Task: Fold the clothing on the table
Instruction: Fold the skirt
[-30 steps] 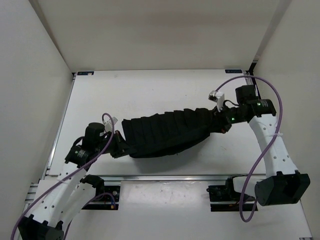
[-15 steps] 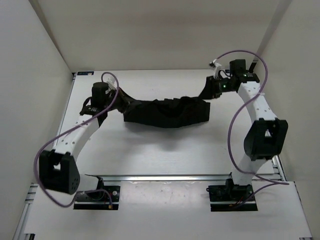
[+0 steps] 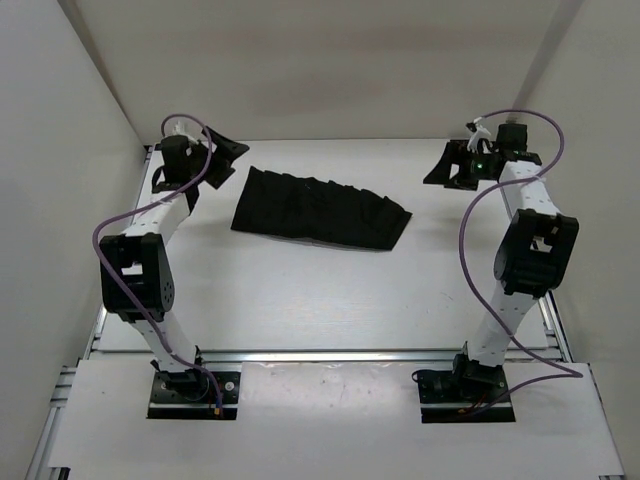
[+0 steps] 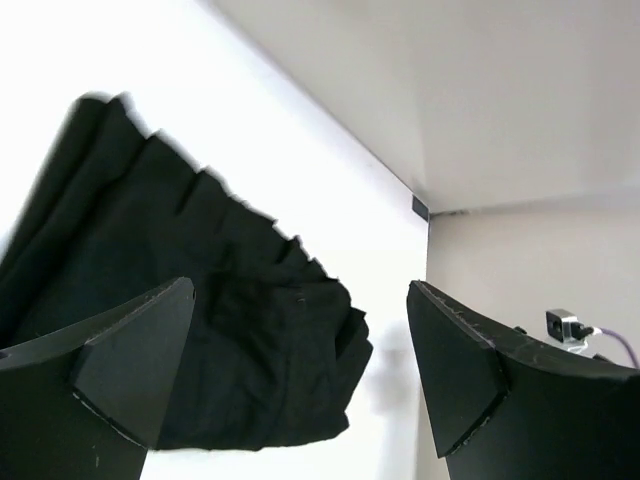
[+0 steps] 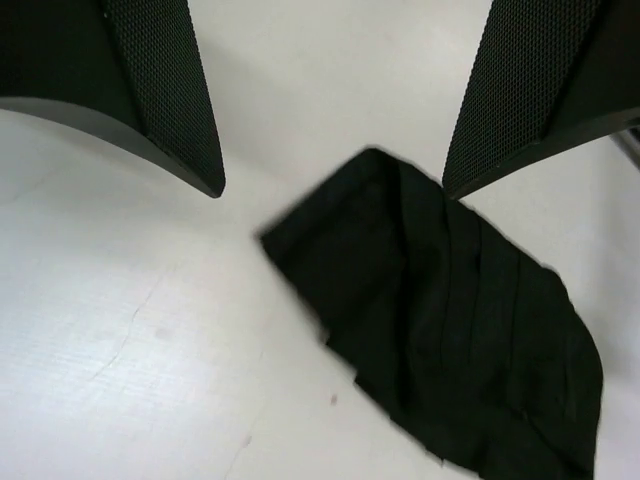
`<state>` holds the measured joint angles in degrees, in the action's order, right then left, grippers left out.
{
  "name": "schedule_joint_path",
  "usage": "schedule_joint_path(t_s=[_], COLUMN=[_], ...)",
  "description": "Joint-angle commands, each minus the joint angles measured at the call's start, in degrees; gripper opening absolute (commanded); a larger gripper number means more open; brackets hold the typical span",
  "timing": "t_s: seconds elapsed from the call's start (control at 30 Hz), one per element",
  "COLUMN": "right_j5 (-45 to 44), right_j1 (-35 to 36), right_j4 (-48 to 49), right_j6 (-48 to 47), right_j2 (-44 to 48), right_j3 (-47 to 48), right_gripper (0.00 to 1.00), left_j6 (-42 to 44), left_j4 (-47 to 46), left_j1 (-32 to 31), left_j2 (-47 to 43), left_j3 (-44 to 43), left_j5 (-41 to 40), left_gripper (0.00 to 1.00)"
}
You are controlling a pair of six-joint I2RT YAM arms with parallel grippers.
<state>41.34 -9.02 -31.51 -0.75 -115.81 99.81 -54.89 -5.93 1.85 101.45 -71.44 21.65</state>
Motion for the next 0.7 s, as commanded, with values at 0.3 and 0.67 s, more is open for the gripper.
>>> schedule_joint_path(t_s=[0.3,0.67], right_j5=[7.5,-6.0], right_j1=[10.5,21.0], right_j4=[4.2,-4.6], right_j6=[-13.3,-14.4], right_j2=[4.9,-20.0], right_j3=[-6.2,25.8], right_gripper=[0.91,0.9], left_j6=[28.1,45.5], left_j4=[27.2,41.4], left_j1=[-5.7,-11.9], left_j2=[-1.1,13.8], left_j3=[-12.2,-33.0], left_j5=[-7.7,-28.2], left_gripper=[0.98,0.99])
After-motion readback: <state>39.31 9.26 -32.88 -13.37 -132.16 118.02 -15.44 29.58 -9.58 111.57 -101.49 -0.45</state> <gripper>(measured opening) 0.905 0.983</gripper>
